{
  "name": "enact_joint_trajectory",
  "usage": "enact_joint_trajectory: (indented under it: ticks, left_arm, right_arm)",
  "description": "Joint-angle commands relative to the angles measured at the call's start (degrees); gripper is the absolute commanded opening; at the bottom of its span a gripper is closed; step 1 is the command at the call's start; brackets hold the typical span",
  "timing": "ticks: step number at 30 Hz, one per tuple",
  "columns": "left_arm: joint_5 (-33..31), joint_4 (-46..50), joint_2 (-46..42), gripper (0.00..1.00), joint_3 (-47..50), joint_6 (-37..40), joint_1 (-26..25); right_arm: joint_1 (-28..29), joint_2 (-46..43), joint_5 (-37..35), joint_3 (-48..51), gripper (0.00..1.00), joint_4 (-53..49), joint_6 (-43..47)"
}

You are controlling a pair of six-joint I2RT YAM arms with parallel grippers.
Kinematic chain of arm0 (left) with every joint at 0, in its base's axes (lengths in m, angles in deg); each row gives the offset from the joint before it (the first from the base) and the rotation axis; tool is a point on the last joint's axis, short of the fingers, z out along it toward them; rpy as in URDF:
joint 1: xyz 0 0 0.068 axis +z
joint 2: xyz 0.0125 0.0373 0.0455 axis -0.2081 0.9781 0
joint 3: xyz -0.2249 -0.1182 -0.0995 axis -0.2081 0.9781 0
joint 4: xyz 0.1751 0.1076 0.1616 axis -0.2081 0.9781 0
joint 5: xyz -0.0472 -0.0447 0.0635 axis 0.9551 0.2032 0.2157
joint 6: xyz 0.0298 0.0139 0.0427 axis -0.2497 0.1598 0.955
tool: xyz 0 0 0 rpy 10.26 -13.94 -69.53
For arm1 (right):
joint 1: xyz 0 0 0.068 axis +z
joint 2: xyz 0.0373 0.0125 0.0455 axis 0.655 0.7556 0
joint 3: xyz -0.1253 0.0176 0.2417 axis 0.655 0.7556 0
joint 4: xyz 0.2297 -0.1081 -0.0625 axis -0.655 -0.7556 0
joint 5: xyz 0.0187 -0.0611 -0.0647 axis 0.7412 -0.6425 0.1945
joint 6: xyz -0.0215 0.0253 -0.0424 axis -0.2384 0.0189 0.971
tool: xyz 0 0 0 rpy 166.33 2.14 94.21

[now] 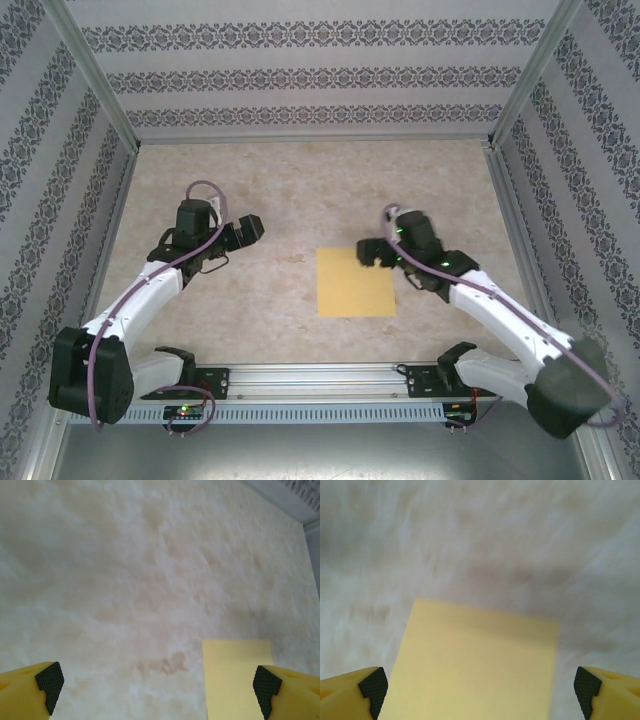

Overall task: Fold a paper plane with a square sheet of paper (fold left side to right side)
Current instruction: Move the square sheet of paper to the center of the table.

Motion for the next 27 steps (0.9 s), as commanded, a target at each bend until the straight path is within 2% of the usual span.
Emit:
enact_joint_trajectory:
  ticks: [1,6,12,27]
  left_arm:
    - [2.9,3.7,-0.2,1.0,0.5,-4.9,-1.3]
    - [3.2,2.0,-0.6,1.0,2.0,-7.0,-1.9]
    - [2.3,3.5,-1.5,1.0,2.2,-7.2,-1.8]
    - [-1.0,8.3,-4.7,1.0,1.2,-6.5,-1.9]
  right_arm:
    - [6.6,4.9,-5.4,-2.3,0.98,-9.6,-3.9]
    - [10.7,15.7,-6.7,-4.8,0.98,-9.9,-4.3]
    - [12.8,26.7,-8.6,-10.0,0.98,-9.5,-3.0]
    - [13.3,42.5,-2.7,-17.6,0.98,-5.2,-6.1]
